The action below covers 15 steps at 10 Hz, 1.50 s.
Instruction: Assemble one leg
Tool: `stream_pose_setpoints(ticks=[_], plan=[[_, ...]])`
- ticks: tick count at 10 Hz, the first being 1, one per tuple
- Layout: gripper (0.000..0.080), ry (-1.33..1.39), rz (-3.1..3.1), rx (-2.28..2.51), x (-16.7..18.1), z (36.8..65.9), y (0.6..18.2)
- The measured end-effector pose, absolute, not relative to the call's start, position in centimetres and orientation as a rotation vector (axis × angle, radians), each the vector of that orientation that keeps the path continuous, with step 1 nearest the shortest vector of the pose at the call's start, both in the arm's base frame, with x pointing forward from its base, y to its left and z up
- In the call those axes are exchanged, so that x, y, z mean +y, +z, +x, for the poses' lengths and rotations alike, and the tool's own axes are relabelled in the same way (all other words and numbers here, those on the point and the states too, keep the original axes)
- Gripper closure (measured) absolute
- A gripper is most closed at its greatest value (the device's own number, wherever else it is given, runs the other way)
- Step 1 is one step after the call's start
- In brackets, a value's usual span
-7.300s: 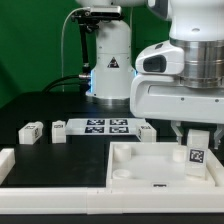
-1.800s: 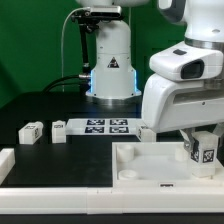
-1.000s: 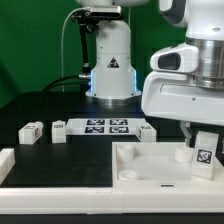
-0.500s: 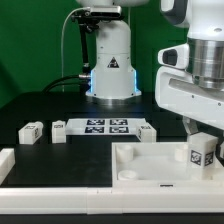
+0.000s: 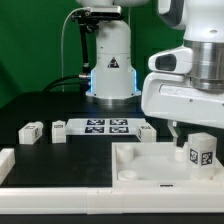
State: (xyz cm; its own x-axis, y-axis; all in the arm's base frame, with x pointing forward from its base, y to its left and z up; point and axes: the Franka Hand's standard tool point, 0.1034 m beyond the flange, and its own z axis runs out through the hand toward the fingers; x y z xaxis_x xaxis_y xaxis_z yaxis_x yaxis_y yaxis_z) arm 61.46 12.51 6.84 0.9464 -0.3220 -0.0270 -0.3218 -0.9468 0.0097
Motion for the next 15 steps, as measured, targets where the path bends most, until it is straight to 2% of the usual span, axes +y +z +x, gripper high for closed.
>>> stream_pose_setpoints(ticks=[4,6,7,8,9,10,13,15], plan=[[0.0151,-0.059,3.110,0.396,12.32,61.37,6.86],[0.0177,-0.060,3.086,0.544,12.16,61.39,6.83],[0.0177,-0.060,3.087,0.537,12.16,61.38,6.82],[0.0372,-0.060,3.087,0.537,12.15,61.38,6.82],[0.0372,-0.060,3.087,0.537,12.14,61.39,6.82],[0.0512,-0.060,3.093,0.507,12.16,61.39,6.82],[0.0511,-0.052,3.115,0.358,12.25,61.44,6.83],[0.0511,0.011,3.101,-0.341,12.56,61.62,6.92]])
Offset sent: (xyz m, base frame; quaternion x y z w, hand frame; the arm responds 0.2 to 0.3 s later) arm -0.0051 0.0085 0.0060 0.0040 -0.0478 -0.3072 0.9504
